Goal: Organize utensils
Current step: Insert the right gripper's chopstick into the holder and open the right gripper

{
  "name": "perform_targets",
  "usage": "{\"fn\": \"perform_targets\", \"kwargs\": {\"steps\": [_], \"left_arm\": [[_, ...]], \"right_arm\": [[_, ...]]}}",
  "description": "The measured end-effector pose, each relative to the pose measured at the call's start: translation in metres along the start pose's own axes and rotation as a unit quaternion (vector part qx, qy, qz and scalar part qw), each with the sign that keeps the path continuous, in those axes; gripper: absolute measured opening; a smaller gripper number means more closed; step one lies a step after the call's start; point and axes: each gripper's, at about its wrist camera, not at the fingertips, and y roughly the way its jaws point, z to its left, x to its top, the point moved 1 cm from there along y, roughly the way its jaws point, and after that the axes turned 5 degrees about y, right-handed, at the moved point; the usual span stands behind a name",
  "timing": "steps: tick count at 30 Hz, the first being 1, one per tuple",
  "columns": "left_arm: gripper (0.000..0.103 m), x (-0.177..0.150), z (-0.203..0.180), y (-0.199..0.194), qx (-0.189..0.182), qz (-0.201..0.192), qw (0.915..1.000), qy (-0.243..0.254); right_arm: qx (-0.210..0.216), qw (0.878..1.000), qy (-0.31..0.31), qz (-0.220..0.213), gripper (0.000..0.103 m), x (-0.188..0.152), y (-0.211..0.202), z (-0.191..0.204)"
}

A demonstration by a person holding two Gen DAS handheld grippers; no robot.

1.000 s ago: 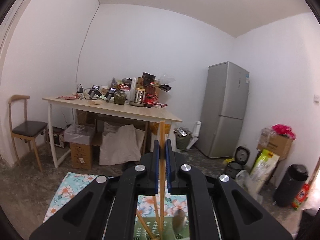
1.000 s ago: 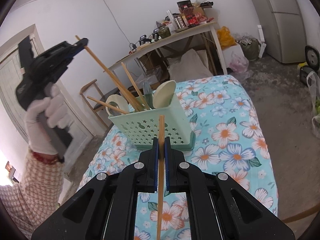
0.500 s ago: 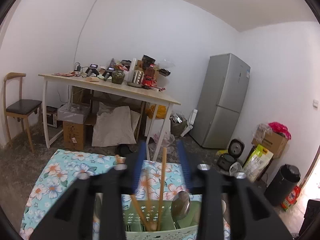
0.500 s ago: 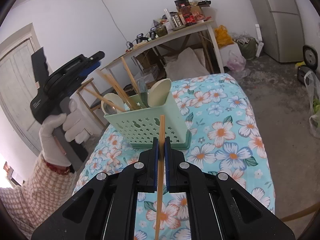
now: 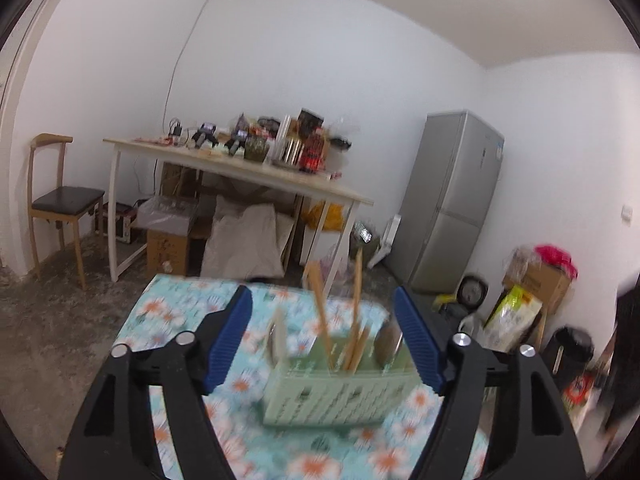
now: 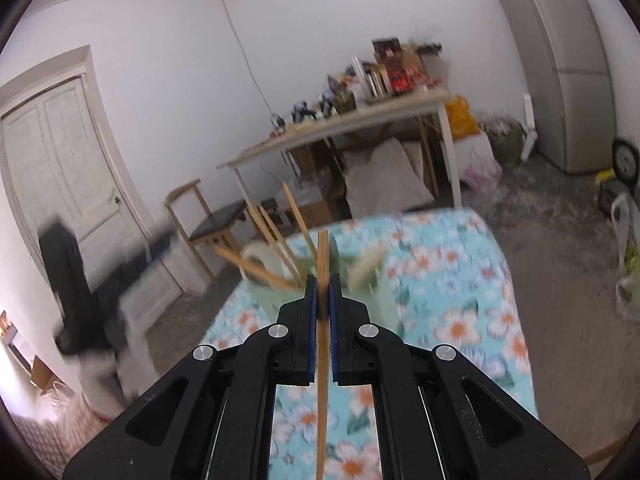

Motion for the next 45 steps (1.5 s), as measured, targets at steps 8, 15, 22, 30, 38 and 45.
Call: {"fn": "perform_targets", "kwargs": {"steps": [8,15,22,30,38,45], "left_arm": [[0.078,-0.090,0.015,-0.010,0.001,0.115,0.9933,0.003],[0.084,-0.134,0.024,-0.009,0.035,0.155,0.9872,-0.003],[0.091,-0.132,0.031,-0.007,0.059,0.144,0.9877,0.005],[0.094,-0.137,0.039,-0.002,0.078,0.148,0.9859,0.000],[0.097,-0.126,0.029,-0.008,0.095,0.130,0.9869,0.015],[0.097,-0.108,0.014,-0.031,0.150,0.093,0.9838,0.029]], "right_arm": [[0.014,0.995,-0.058,-0.080,0.004,0.069,0.004,0.044],[0.017,0.985,-0.092,-0.145,0.004,0.111,0.024,0.068],[-0.004,0.979,-0.130,-0.154,0.004,0.111,0.074,0.065],[-0.026,0.985,-0.154,-0.078,0.005,0.070,0.131,0.042],[-0.012,0.989,-0.119,-0.085,0.049,0.055,0.077,0.034],[-0.061,0.992,-0.103,-0.051,0.081,-0.009,0.028,0.030]]}}
